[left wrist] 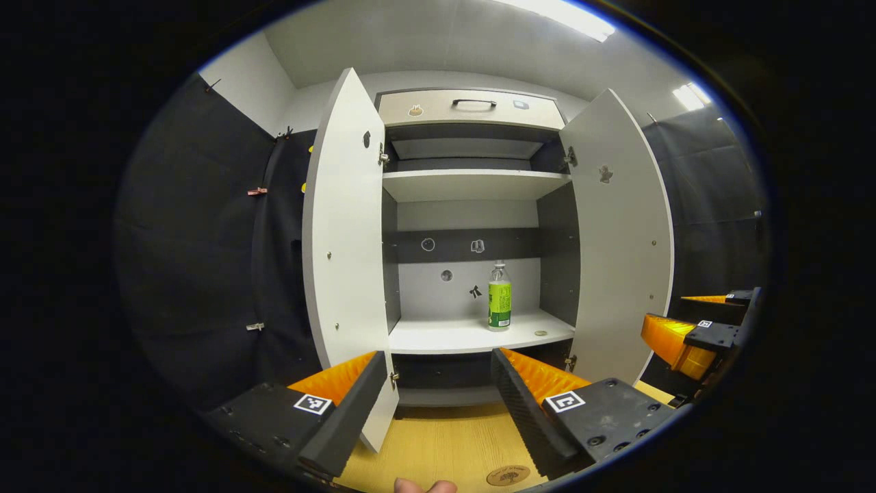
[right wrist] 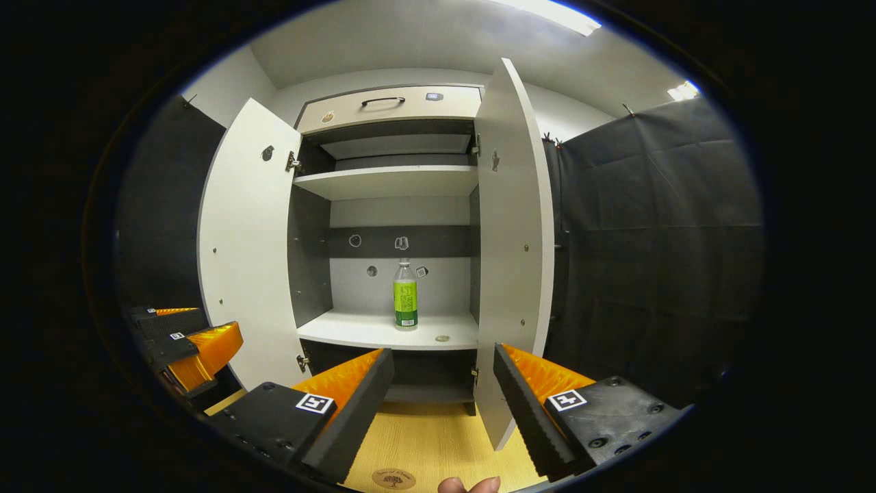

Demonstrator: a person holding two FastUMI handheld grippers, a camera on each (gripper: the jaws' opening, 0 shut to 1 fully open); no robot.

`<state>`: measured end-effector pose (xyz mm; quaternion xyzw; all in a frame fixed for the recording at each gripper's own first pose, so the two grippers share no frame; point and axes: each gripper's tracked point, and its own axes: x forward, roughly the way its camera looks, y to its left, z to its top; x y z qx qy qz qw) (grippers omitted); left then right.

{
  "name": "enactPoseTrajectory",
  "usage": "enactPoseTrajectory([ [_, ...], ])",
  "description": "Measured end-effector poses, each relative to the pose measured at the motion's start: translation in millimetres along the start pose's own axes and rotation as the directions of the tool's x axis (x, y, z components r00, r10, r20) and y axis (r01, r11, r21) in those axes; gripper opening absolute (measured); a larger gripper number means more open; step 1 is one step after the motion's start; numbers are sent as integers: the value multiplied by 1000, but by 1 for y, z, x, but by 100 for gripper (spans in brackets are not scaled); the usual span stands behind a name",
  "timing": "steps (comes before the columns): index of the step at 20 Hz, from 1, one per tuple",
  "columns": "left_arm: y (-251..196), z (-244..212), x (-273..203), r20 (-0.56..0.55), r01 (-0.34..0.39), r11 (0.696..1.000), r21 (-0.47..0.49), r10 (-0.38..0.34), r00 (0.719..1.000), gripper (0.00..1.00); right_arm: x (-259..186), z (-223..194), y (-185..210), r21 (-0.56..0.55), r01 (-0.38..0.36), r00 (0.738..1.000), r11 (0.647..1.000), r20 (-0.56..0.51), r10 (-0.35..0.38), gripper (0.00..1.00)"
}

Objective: Grasp the bottle in the cabinet with the left hand and place it on the coaster, then close the right door with the right hand and the left door with the left hand.

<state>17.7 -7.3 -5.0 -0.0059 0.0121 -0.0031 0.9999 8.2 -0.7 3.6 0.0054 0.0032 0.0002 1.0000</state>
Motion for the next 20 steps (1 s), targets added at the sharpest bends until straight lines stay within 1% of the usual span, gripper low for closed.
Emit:
enactPoseTrajectory([
  [6,-18,3,10,6,26,1000,-2,-26,1000,98,0,4,-10,2,3,1000,1000,9,-3,98],
  [10,-41,7,28,14,58,998,10,-58,998,97,-4,6,-16,9,-5,1000,1000,19,5,98],
  [13,-62,7,52,12,90,996,14,-90,996,97,-7,4,-25,4,-9,1000,1000,22,9,97],
  [17,-89,8,93,16,125,992,-32,-124,992,97,-11,-2,-45,-20,0,1000,1000,16,0,97],
  [20,-103,8,131,27,136,990,-40,-135,990,97,-11,-3,-61,-16,15,1000,1000,19,-15,97],
])
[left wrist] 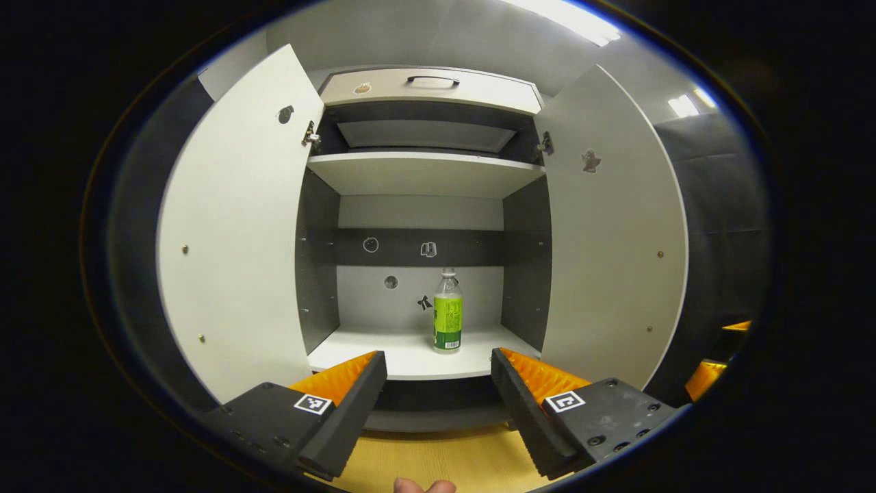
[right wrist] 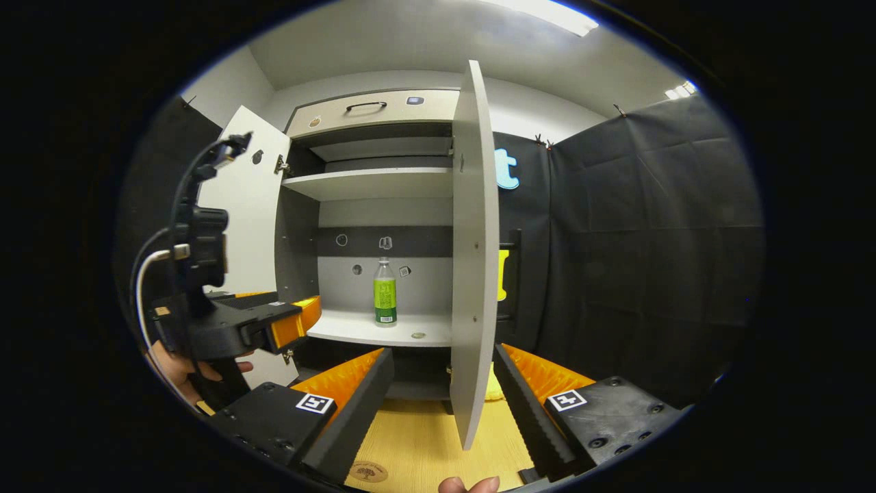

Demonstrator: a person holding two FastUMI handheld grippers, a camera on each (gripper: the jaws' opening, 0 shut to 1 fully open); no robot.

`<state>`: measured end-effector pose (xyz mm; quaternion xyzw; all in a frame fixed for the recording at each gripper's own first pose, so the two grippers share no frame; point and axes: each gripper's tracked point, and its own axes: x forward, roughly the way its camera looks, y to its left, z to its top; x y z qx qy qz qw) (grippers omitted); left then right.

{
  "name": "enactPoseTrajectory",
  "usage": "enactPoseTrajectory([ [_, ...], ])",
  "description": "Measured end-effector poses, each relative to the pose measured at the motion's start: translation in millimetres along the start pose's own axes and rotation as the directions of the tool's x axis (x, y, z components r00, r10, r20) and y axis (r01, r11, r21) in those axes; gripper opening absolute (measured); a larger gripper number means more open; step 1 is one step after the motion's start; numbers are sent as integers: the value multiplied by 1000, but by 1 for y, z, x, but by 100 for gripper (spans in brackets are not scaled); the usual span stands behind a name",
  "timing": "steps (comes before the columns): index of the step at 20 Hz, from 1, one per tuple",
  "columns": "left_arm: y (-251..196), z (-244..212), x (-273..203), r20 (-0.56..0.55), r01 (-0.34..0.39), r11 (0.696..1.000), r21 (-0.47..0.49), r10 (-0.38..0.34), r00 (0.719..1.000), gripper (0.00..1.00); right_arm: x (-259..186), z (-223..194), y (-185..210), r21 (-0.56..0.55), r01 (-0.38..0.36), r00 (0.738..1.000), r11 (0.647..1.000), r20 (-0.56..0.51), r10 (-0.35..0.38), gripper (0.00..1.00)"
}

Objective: Grasp the bottle in the cabinet with the left hand and place it on the coaster, then close the right door with the right hand and the left door with the left hand.

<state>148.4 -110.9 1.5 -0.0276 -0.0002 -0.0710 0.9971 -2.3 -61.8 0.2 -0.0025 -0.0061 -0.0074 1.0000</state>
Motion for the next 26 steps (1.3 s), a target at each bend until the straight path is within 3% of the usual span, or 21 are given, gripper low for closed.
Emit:
enactPoseTrajectory([
  [14,-28,-10,187,8,52,999,15,-52,999,97,19,-12,-31,1,-30,999,1000,-12,30,98],
  [19,-25,-27,248,-23,29,1000,5,-28,999,98,31,-19,-32,-6,-50,998,999,-28,50,98],
  [26,-11,-46,309,-50,-19,1000,23,21,999,97,44,-24,-48,0,-20,999,1000,-32,20,97],
])
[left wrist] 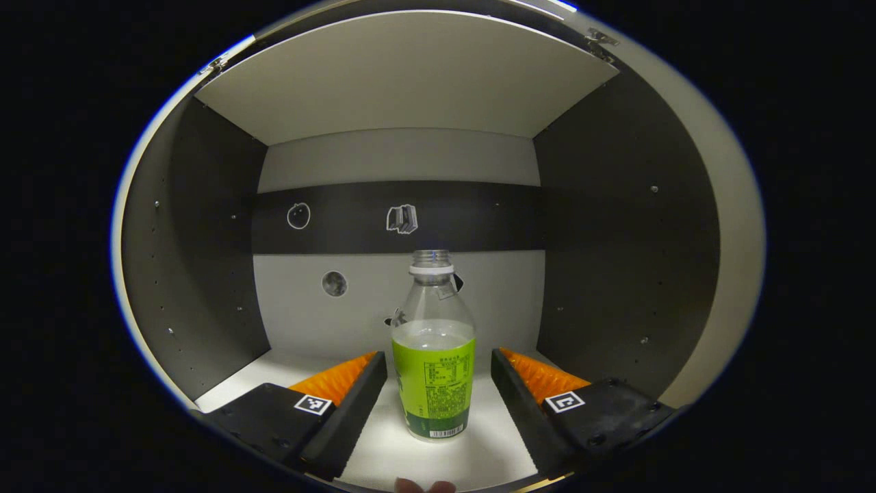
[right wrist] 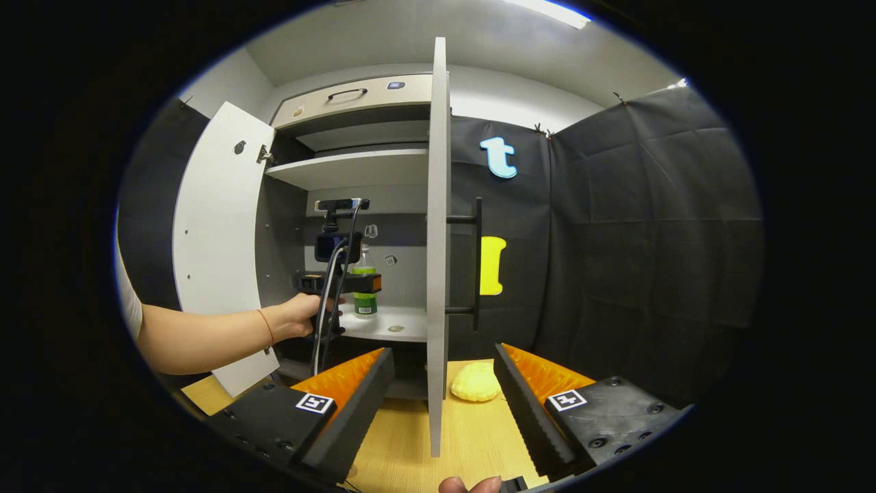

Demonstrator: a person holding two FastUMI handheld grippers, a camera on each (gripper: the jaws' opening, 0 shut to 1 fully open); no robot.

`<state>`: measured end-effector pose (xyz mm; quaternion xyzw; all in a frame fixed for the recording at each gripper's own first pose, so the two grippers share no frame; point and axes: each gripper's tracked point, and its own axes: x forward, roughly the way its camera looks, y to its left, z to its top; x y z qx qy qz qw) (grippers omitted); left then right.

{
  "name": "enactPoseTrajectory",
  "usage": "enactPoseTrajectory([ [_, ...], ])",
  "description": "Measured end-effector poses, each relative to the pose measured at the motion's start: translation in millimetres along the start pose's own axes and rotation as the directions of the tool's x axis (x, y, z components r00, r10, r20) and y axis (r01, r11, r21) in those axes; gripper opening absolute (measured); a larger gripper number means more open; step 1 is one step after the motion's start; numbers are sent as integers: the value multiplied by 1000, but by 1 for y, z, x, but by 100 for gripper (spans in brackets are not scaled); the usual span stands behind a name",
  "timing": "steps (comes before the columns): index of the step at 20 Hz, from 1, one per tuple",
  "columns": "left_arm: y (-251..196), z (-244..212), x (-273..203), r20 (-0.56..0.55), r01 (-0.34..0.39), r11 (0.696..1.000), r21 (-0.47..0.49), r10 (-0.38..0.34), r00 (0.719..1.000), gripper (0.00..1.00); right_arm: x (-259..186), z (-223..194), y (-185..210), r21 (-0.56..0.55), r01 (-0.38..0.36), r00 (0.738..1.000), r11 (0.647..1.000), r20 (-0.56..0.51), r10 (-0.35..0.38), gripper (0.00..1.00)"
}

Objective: Grasp the bottle in the cabinet with the left hand and place it on the coaster, then close the right door with the right hand and the left door with the left hand.

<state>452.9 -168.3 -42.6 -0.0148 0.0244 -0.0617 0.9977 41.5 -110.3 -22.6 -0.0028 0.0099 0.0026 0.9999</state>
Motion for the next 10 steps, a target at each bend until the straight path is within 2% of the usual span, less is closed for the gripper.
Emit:
enactPoseTrajectory([
  [5,1,-11,17,-35,19,1000,-16,-20,999,96,-1,-2,-10,-1,49,999,999,-5,-49,97],
  [6,1,-10,14,-35,20,1000,-17,-20,999,84,-2,-1,-11,-5,59,998,998,-5,-59,97],
  [7,-1,-11,15,-36,31,999,-24,-32,999,80,-3,0,-13,-10,70,998,997,-5,-70,97],
  [10,5,-7,10,-29,33,998,-44,-34,999,79,-8,4,-16,-12,112,994,994,7,-111,97],
])
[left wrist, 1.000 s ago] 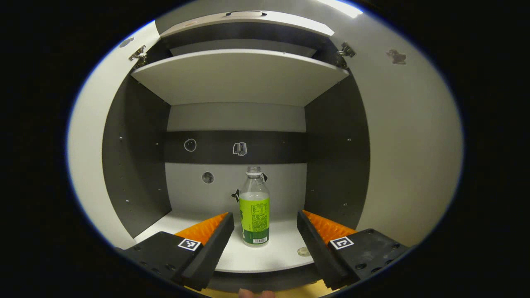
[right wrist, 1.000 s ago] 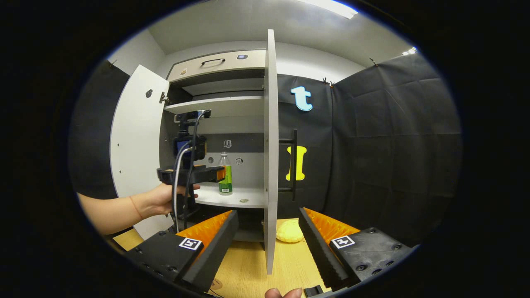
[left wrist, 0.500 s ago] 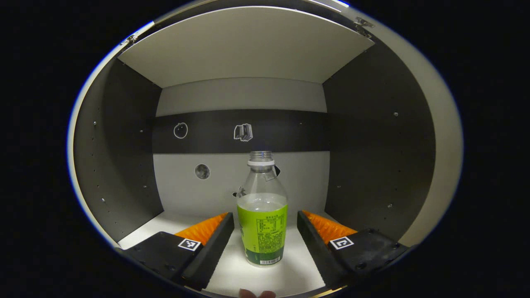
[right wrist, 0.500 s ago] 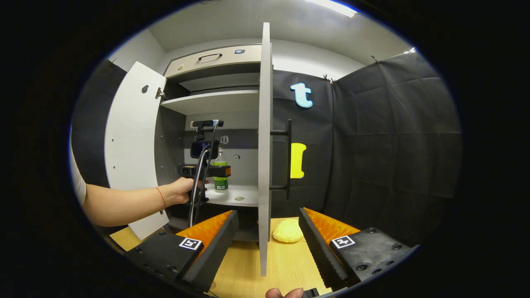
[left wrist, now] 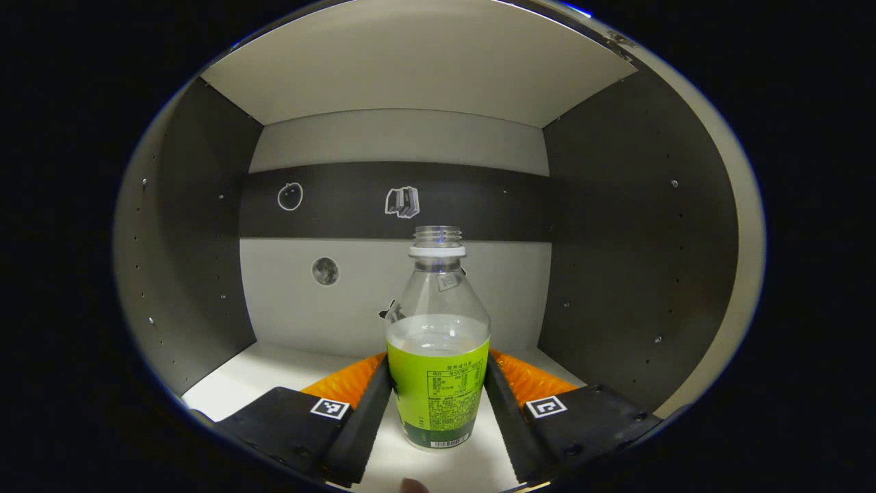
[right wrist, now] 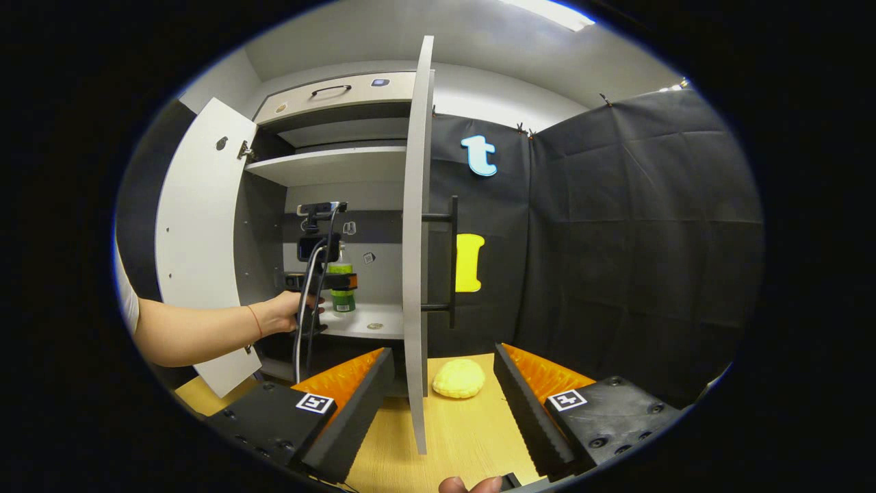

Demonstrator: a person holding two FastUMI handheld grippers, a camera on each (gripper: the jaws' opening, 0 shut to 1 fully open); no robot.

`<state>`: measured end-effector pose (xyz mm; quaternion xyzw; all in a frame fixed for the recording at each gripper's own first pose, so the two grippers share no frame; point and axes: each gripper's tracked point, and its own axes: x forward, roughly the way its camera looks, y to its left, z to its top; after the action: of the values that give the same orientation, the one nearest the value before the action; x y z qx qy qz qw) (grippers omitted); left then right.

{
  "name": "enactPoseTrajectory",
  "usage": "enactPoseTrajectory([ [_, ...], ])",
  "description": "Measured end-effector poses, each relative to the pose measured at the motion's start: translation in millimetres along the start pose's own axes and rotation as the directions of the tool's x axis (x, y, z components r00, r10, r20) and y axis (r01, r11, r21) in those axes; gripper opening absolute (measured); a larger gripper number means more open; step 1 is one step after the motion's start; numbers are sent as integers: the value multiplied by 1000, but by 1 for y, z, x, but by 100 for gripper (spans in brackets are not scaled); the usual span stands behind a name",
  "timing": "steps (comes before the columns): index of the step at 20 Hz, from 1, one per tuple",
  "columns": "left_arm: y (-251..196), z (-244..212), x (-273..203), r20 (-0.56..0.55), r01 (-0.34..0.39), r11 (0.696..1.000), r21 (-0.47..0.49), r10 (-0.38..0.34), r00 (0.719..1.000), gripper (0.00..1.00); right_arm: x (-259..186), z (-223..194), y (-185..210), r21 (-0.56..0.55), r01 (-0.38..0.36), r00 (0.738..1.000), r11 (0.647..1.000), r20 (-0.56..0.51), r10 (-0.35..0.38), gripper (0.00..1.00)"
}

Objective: Grasp the bottle in the cabinet with the left hand and place it on the coaster, then close the right door with the right hand and the left door with the left hand.

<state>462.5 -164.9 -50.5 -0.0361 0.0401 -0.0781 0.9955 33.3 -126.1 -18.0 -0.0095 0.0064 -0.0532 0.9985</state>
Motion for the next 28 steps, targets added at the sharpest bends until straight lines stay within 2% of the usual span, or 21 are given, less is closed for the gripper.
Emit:
enactPoseTrajectory([
  [6,7,25,-64,40,40,999,21,-40,998,78,-24,14,-3,8,78,996,997,50,-79,98],
  [7,8,30,-79,51,49,999,23,-50,997,78,-28,18,-2,10,85,994,996,63,-86,95],
  [8,9,32,-96,59,59,998,27,-61,996,78,-31,19,-1,16,91,994,996,67,-92,98],
  [11,9,36,-147,79,93,995,40,-96,992,77,-38,13,9,41,73,996,996,45,-75,98],
  [12,9,35,-164,82,105,994,41,-108,991,78,-40,13,11,45,70,996,997,43,-72,94],
  [14,12,31,-197,87,121,992,35,-124,989,78,-43,14,16,50,60,997,997,45,-62,98],
  [18,21,20,-255,106,159,987,-10,-157,982,78,-51,22,19,4,76,993,997,85,-76,98],
  [20,28,12,-280,129,162,987,3,-161,978,78,-55,27,20,-12,89,990,996,106,-87,98],
  [23,33,-16,-312,121,159,987,35,-162,979,78,-60,29,32,-14,67,992,998,109,-65,98],
  [28,28,-85,-361,57,178,984,7,-178,982,78,-67,32,42,-11,37,993,999,111,-35,97],
])
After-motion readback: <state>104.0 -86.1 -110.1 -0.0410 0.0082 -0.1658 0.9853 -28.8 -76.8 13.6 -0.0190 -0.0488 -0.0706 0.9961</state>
